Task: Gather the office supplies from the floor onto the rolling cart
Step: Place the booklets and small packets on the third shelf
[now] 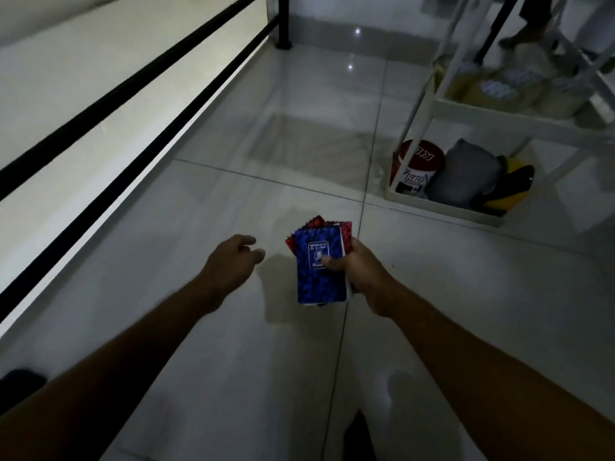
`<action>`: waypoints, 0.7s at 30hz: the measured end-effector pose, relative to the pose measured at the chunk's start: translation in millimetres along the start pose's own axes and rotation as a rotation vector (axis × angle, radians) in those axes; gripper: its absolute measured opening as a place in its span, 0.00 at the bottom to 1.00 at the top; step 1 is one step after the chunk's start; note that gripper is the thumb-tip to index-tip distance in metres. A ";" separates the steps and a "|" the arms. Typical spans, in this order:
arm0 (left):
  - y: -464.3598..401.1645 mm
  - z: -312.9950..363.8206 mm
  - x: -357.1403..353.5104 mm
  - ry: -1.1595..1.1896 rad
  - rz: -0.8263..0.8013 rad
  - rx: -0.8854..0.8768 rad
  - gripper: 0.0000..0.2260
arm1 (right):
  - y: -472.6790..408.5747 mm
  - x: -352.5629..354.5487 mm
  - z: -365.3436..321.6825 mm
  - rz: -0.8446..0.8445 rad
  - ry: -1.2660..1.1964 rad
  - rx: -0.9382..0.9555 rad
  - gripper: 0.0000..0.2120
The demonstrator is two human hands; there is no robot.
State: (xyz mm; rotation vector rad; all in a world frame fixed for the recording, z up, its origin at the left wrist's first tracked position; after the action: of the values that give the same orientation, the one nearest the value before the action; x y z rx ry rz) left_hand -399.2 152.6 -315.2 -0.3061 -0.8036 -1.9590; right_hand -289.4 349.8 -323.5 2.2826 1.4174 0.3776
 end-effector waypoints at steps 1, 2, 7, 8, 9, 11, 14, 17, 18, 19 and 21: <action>-5.2 17.0 -2.3 0.002 0.006 -0.024 0.18 | -2.2 12.5 -15.4 0.005 0.001 0.016 0.13; -9.1 33.3 -4.8 0.007 0.005 -0.043 0.17 | -3.0 23.8 -29.9 0.010 -0.011 0.026 0.11; -5.8 132.0 -22.2 0.019 -0.057 -0.160 0.14 | 13.8 84.3 -97.0 0.067 -0.087 0.012 0.08; -3.3 151.5 -24.7 0.026 -0.062 -0.183 0.14 | 20.5 95.7 -108.6 0.076 -0.092 0.011 0.08; 0.1 170.6 -26.5 0.029 -0.069 -0.206 0.14 | 26.8 106.5 -119.7 0.087 -0.094 0.011 0.07; 7.2 206.0 -29.3 0.019 -0.078 -0.248 0.14 | 39.8 127.4 -141.0 0.118 -0.115 0.018 0.08; 16.8 252.9 -31.6 0.009 -0.084 -0.302 0.14 | 60.2 158.0 -170.9 0.153 -0.197 0.025 0.07; 24.4 288.1 -34.4 -0.009 -0.094 -0.338 0.14 | 74.3 185.8 -198.7 0.196 -0.243 0.073 0.06; 25.8 298.9 -35.8 -0.014 -0.095 -0.349 0.14 | 77.2 195.3 -209.3 0.208 -0.248 0.110 0.08; 28.1 309.6 -36.9 -0.017 -0.100 -0.358 0.15 | 80.1 203.5 -219.6 0.217 -0.259 0.140 0.12; 30.2 331.2 -37.8 -0.014 -0.111 -0.372 0.16 | 84.3 215.6 -240.7 0.214 -0.287 0.186 0.15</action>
State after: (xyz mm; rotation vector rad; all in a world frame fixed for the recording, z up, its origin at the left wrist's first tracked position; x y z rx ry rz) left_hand -392.3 384.1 -73.6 -0.5039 -0.4681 -2.2108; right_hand -234.3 561.2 -70.9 2.5250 1.1097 -0.0235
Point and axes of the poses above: each hand's wrist, its own y-axis away from the middle knuckle, its own x-axis out of the back of the hand, z = x × y, the point moved 4 cm from there along -y, towards the middle knuckle, and after that the axes turned 6 degrees about -y, right-handed, at the moved point
